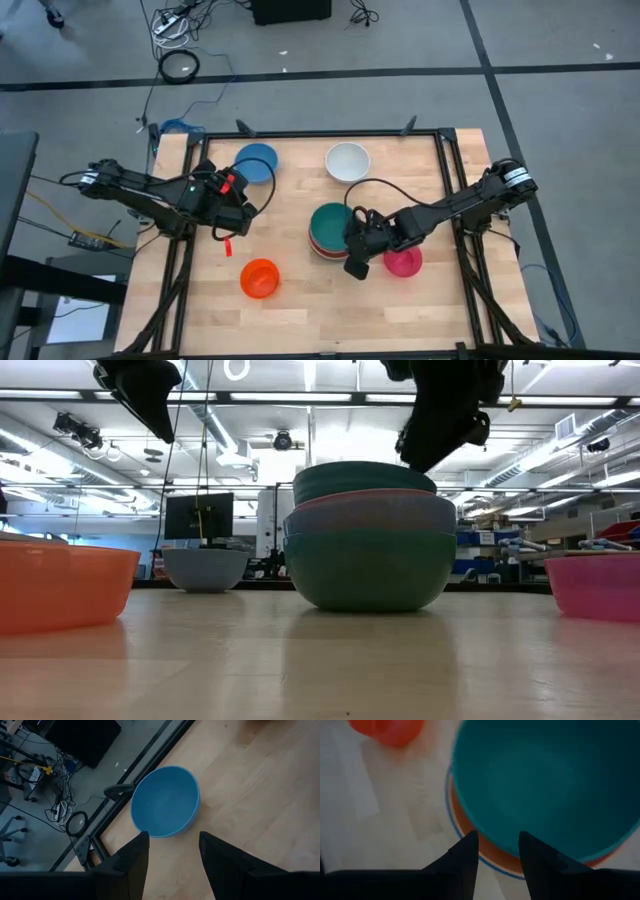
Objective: Nest bowls inside each other
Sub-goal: Stack the dark green bowl on top of the pink bowl, then stack the blue bowl on top of the dark green bowl
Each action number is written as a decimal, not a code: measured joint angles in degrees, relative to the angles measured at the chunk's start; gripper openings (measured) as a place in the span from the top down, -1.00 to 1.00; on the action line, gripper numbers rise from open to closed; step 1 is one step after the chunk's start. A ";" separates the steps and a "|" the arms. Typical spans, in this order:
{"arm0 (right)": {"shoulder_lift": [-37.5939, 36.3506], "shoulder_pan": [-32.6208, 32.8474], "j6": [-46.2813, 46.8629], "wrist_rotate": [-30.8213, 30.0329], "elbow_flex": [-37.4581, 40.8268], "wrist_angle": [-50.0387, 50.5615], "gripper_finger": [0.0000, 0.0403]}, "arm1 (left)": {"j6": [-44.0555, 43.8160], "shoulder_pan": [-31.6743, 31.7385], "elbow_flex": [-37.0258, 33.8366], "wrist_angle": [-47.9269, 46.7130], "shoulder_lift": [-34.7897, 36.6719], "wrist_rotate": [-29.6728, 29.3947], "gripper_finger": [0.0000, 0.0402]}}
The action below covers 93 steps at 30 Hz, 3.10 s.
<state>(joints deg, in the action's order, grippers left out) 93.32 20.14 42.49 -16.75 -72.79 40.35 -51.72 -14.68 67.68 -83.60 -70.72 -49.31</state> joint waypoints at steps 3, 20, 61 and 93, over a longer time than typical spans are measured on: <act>-0.07 0.47 -0.31 0.02 0.00 -2.50 0.36 | 0.00 0.00 0.00 0.01 0.00 0.01 0.10; -10.91 2.69 -18.77 -19.71 -0.04 -16.30 0.36 | 9.69 8.88 -3.67 7.55 -0.15 4.15 0.10; -23.11 9.40 -19.60 -23.08 -0.07 -15.14 0.36 | 76.32 50.84 -11.78 36.53 -12.45 54.91 0.18; -23.11 9.37 -15.83 -28.35 -0.07 -6.18 0.37 | 73.42 44.22 -7.22 34.88 -13.52 51.45 0.99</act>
<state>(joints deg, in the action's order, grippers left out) 70.22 29.51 26.66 -45.11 -72.86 34.17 21.69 29.55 60.46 -48.72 -84.24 2.14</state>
